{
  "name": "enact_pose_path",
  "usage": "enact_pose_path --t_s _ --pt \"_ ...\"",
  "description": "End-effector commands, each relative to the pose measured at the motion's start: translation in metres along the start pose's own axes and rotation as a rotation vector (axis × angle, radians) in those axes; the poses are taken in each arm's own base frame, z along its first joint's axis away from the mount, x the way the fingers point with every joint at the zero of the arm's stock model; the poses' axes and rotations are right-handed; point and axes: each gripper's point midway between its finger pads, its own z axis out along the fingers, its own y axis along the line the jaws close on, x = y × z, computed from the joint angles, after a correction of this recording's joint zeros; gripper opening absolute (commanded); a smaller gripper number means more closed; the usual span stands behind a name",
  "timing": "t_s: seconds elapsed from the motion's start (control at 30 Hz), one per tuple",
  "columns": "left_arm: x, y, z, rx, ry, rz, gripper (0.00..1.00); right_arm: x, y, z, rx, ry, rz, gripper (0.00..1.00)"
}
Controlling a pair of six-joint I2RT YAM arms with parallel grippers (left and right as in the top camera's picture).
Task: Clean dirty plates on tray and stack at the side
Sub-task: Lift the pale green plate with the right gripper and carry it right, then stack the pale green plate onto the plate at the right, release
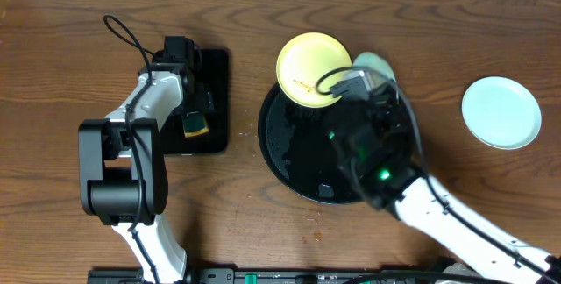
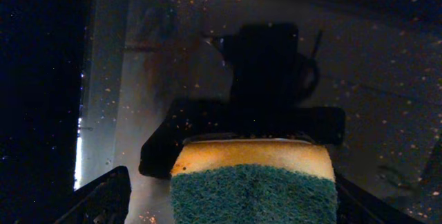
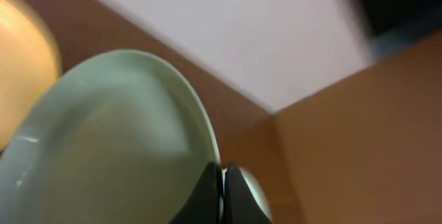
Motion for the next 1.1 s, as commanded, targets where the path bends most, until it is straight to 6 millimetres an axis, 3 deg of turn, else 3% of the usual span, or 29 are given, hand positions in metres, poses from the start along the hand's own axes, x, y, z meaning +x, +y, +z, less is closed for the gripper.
enact_pose_path --t_s 0.0,0.13,0.27,0.47,0.6,0.77,0.93,1.0,1.07 --pt "0.021 0.002 0.019 -0.022 0.076 0.016 0.85 0.002 0.029 0.014 -0.328 0.038 0.265 0.01" --pt "0.021 0.002 0.019 -0.022 0.076 0.016 0.85 0.007 0.016 0.029 -0.544 0.118 0.501 0.01" --pt "0.02 0.002 0.019 -0.022 0.075 0.016 0.85 0.023 -0.03 0.055 -0.582 0.151 0.737 0.01" --pt "0.021 0.002 0.019 -0.022 0.076 0.016 0.85 0.121 -0.113 0.11 -0.309 0.328 0.939 0.01" --pt "0.02 0.002 0.019 -0.022 0.075 0.016 0.85 0.189 -0.149 0.13 -0.134 0.453 1.166 0.01" --pt "0.02 0.002 0.019 -0.022 0.075 0.016 0.85 0.242 -0.164 0.151 -0.032 0.517 1.241 0.01" --pt "0.021 0.002 0.019 -0.022 0.076 0.016 0.85 0.265 -0.172 0.16 0.011 0.526 1.261 0.03" --pt "0.021 0.002 0.019 -0.022 0.076 0.016 0.85 0.262 -0.174 0.162 0.001 0.509 1.259 0.21" --pt "0.02 0.002 0.019 -0.022 0.075 0.016 0.85 0.243 -0.165 0.166 -0.116 0.449 1.244 0.4"
